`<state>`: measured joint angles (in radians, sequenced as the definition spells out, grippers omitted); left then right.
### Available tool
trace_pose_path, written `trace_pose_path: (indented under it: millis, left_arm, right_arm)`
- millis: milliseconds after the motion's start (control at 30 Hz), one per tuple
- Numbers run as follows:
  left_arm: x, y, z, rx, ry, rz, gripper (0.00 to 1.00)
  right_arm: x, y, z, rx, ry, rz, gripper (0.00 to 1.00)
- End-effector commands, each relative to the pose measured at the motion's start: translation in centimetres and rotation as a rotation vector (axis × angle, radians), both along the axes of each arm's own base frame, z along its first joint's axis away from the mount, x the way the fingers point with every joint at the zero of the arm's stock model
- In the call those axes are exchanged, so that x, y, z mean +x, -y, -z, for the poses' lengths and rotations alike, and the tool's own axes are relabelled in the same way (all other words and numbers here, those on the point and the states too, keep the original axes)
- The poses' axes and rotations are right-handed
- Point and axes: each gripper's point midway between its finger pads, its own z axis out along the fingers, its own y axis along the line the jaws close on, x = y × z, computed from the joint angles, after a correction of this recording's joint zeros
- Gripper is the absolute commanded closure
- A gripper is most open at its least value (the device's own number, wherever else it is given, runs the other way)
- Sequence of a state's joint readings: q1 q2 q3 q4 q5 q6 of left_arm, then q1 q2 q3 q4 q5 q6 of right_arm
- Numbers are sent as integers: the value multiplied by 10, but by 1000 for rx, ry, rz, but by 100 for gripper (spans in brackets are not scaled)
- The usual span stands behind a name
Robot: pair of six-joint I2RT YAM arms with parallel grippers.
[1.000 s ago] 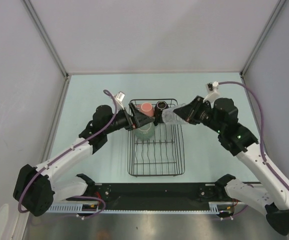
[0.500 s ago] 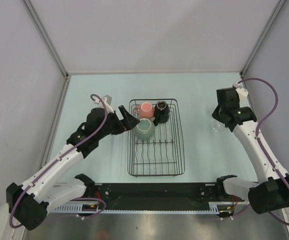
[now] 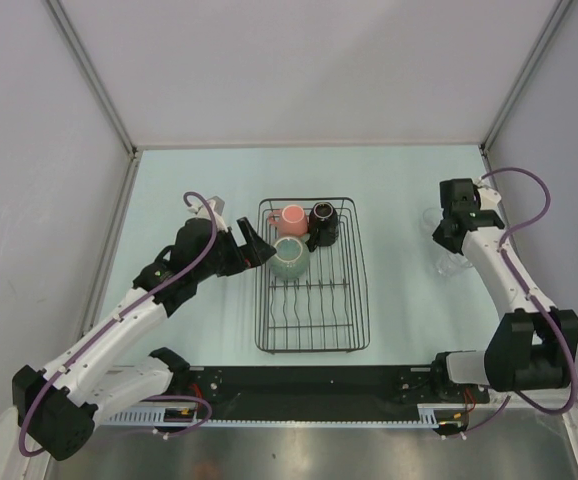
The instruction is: Unload the cups from the dish rack
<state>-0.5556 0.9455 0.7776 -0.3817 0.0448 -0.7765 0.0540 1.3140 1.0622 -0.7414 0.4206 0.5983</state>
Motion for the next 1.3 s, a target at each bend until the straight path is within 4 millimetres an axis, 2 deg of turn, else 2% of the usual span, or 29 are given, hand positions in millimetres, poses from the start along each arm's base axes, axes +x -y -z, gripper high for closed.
trace_pose_path:
  millis: [0,267,667,1000,1100,1133,1200,1267]
  left_arm:
    - [2,0,-13,-1,41,16,0]
    - [3,-1,-11,18,41,20,0]
    - [4,-3,-7,40,33,15,0]
    - [3,-4,-1,47,21,11,0]
    - [4,-4,-2,47,21,9,0]
    - [4,-4,-2,48,21,11,0]
    - [4,-3,-1,49,19,14,0]
    - [3,-3,-1,49,19,18,0]
  right_arm:
    - [29,-5,1,21,80,-1,100]
    - [50,-7,25,24,36,9,100]
    - [81,-8,36,8,13,6,100]
    - [84,-16,53,-8,-43,-32,100]
    - [85,-20,49,-11,-39,-42,86]
    - [85,-22,47,-10,-34,-46,76]
    - [84,-27,39,-9,-19,-57,64]
    - [85,-31,32,-5,1,-66,59]
